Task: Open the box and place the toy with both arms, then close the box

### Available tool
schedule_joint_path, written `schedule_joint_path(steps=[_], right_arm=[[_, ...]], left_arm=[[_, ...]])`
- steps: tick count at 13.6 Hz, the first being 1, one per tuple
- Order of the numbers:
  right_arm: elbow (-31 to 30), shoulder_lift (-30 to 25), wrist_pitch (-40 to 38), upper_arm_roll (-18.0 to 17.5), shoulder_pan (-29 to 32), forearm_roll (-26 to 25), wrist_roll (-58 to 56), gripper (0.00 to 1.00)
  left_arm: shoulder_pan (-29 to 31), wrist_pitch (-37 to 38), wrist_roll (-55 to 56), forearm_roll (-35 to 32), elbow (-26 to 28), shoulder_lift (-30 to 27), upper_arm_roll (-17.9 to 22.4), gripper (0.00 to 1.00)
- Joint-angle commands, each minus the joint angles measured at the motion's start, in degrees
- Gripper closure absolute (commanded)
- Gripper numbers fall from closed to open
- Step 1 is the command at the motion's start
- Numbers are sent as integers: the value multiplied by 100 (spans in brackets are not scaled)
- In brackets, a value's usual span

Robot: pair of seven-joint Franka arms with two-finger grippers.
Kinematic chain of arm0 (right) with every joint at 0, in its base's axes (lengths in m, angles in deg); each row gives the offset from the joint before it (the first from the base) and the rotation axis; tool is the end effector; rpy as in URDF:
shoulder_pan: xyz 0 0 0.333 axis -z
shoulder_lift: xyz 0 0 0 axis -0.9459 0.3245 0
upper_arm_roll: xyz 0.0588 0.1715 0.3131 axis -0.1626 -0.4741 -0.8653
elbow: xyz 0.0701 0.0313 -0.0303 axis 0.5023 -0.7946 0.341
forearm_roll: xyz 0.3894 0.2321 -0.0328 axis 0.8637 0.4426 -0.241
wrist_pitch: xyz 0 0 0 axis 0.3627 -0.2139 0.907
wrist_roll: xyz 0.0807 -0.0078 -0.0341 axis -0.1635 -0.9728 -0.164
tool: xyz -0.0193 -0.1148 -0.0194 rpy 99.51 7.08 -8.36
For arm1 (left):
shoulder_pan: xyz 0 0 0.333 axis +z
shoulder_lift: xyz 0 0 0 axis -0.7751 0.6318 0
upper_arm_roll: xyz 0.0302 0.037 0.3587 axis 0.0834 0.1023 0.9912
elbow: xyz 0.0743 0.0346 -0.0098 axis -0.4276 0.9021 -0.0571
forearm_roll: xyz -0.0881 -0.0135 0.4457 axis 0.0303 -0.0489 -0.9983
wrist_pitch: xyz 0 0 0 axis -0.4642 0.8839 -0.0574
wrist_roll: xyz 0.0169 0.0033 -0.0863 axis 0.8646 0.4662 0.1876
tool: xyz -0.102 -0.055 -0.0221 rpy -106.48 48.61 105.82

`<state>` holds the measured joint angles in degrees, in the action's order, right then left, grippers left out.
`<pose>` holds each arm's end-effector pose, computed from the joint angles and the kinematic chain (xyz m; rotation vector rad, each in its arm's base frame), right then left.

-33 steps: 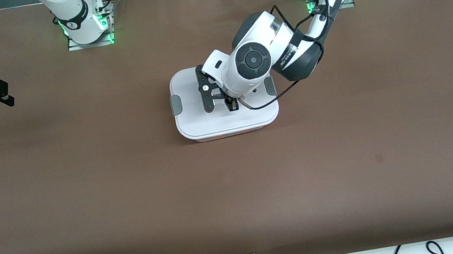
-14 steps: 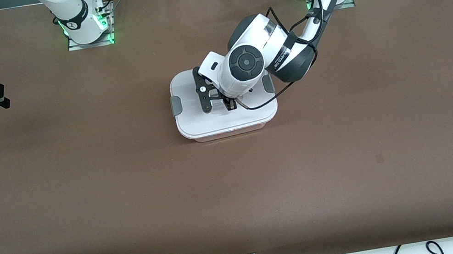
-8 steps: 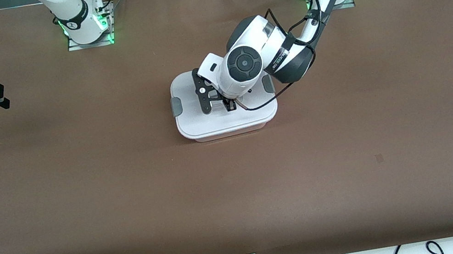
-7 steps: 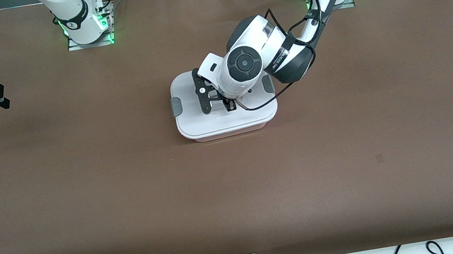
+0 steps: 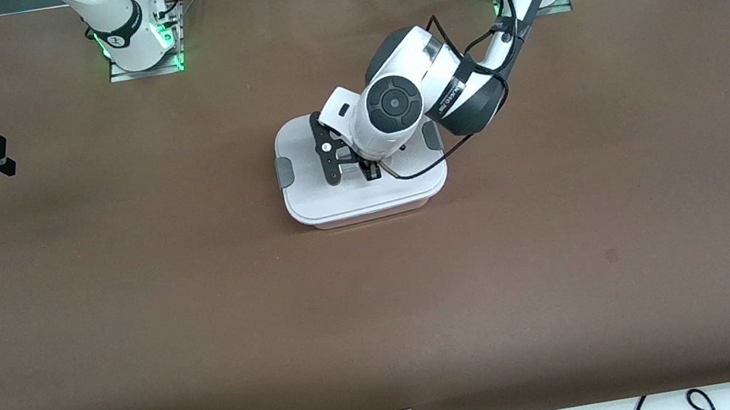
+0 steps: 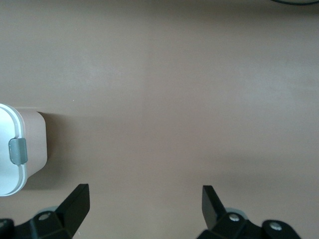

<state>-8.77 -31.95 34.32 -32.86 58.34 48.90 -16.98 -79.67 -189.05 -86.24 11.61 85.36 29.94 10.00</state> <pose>0.6101 0.0278 0.6766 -3.1267 -0.1016 -0.0920 0.5925 -0.5378 0.3414 2.1475 -1.8328 -0.1257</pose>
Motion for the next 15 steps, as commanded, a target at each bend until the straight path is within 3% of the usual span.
schedule_joint_path(steps=[1, 5, 6, 8, 11, 15], right_arm=[[71, 11, -5, -25, 33, 13, 65, 0], [71, 2, -5, -33, 33, 13, 65, 0], [71, 2, -5, -33, 33, 13, 65, 0], [71, 2, -14, -25, 33, 13, 65, 0], [71, 11, -14, -33, 33, 13, 65, 0], [71, 2, -14, -33, 33, 13, 65, 0]], left_arm=[[-67, -494, 234, -127, -55, 150, 35, 100], [-58, -487, 262, -153, -28, 132, 35, 100], [-50, -435, 262, -153, -19, 88, 35, 1], [-15, -146, 375, -145, -28, -183, 26, 0], [21, 810, 1393, -232, -54, -894, 88, 0], [503, 1893, 2265, -1039, -142, -1748, 351, 0]])
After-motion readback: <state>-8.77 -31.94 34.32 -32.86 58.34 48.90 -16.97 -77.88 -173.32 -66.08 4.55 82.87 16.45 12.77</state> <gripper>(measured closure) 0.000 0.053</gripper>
